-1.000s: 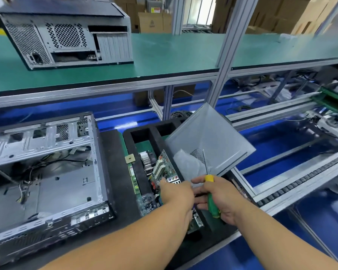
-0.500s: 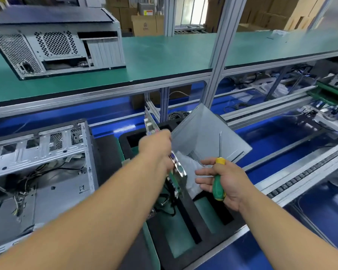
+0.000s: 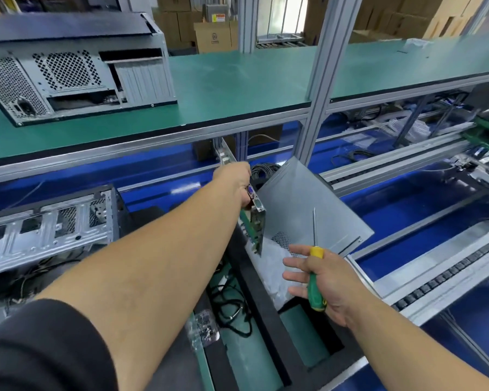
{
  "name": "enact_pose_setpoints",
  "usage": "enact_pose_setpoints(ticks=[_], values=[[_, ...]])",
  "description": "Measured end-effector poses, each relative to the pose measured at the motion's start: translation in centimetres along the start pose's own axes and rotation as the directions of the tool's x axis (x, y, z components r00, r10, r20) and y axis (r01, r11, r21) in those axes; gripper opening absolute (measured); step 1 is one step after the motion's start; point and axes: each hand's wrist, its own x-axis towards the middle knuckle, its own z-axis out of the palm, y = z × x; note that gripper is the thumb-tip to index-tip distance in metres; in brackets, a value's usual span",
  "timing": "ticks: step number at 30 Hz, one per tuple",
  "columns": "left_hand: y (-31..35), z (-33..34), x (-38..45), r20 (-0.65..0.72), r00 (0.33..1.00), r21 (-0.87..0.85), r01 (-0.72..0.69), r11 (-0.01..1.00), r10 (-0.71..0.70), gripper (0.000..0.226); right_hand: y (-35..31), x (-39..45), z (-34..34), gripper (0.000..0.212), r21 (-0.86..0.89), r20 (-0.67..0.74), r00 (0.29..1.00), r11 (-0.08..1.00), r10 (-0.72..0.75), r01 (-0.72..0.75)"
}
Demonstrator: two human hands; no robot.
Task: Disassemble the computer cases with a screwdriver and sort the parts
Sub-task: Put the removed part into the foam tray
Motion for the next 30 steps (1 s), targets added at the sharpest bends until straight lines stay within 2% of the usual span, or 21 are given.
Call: enact_pose_setpoints(ticks=[2,6,9,11,12,13,14,15,19,25,26,28,30], values=[[-0.3,0.4,1.0,-0.010,1.000,0.049,0.008,0.999,-0.008,0.017,-0.5,0.7,-0.1,0.030,0.008,-0.012,1.000,1.000,0.002,-0.002],[-0.1,1.7,1.9,0.103,0.993,0.229,-0.081,0.970,0.059,0.011,-1.0,1.7,-0.4,0.030,0.035,-0.035,0.999,0.999,0.035,-0.034],[0.1,3.7,2.5,0.096,0.992,0.280,-0.105,0.954,0.081,0.010,-0.7,1.8,-1.1,0.030,0.045,-0.037,0.998,0.998,0.054,-0.052],[0.0,4.4,2.9,0.034,0.995,0.348,-0.095,0.933,0.089,0.010,-0.5,1.8,-2.0,0.031,0.043,-0.033,0.998,0.997,0.059,-0.057],[-0.8,4.8,3.3,0.089,0.990,0.545,-0.141,0.827,0.110,0.010,-0.4,1.8,-2.5,0.031,0.044,-0.035,0.998,0.997,0.060,-0.058],[-1.4,5.3,3.7,0.164,0.972,0.805,-0.231,0.547,0.170,0.010,-0.2,1.8,-3.1,0.031,0.047,-0.038,0.997,0.997,0.059,-0.058],[-1.3,5.6,4.1,0.186,0.956,0.895,-0.261,0.361,0.229,0.010,0.0,1.8,-3.7,0.031,0.049,-0.041,0.997,0.997,0.060,-0.058],[-1.4,5.8,4.6,0.189,0.957,0.917,-0.251,0.309,0.218,0.011,0.2,1.7,-4.3,0.031,0.048,-0.043,0.997,0.997,0.062,-0.060],[-2.6,6.5,5.9,0.194,0.961,0.887,-0.257,0.383,0.196,0.034,0.9,1.5,-5.9,0.032,0.052,-0.054,0.995,0.995,0.083,-0.081],[-4.2,8.9,6.9,0.130,0.977,0.931,-0.179,0.319,0.169,0.044,1.4,1.2,-7.2,0.031,0.020,-0.047,0.991,0.992,0.127,-0.126],[-4.1,9.3,7.2,0.114,0.981,0.926,-0.163,0.340,0.159,0.042,1.3,1.1,-7.3,0.030,0.015,-0.046,0.991,0.992,0.128,-0.127],[-4.1,10.0,7.4,0.172,0.973,0.894,-0.219,0.392,0.151,0.039,1.2,1.0,-7.4,0.028,0.007,-0.040,0.992,0.992,0.124,-0.123],[-4.3,10.8,7.9,0.123,0.982,0.858,-0.177,0.482,0.142,0.039,1.0,0.8,-7.3,0.027,0.002,-0.032,0.991,0.992,0.127,-0.127]])
